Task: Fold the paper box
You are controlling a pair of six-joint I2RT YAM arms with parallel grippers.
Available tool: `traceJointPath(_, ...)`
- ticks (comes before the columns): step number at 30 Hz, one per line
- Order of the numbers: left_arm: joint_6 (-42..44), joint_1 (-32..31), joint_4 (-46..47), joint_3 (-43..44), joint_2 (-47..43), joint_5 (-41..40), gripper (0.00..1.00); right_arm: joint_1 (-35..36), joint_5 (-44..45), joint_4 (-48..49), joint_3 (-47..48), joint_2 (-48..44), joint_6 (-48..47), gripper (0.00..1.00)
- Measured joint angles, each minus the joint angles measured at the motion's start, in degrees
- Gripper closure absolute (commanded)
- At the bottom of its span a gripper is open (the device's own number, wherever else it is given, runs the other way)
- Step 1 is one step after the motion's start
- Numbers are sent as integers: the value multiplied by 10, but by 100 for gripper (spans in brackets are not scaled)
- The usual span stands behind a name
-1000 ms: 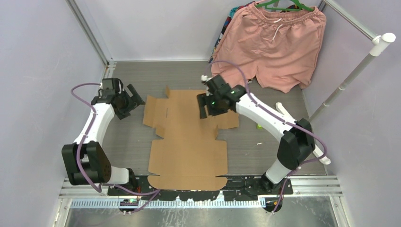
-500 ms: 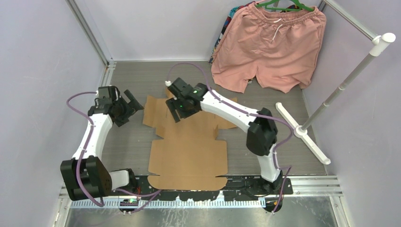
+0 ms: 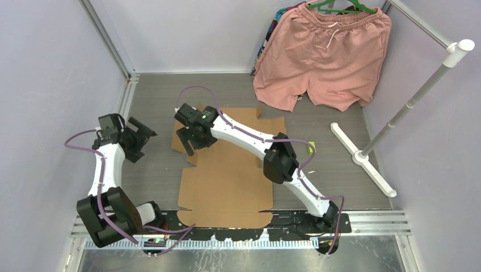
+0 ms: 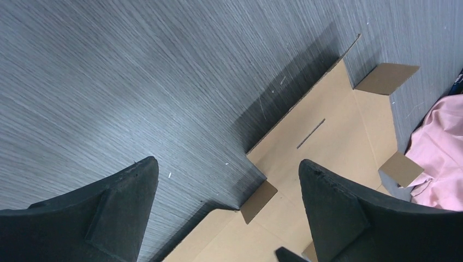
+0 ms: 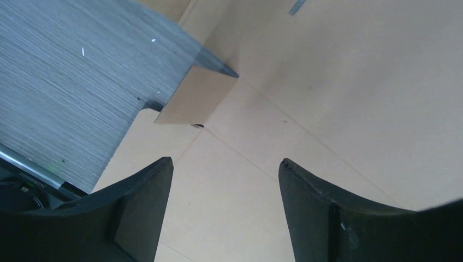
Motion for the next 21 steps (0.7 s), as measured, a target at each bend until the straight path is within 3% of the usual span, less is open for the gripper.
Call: traceJointPath(21,-7,14,3,-9,-24,47,0,38,57,59,28,65,19,26)
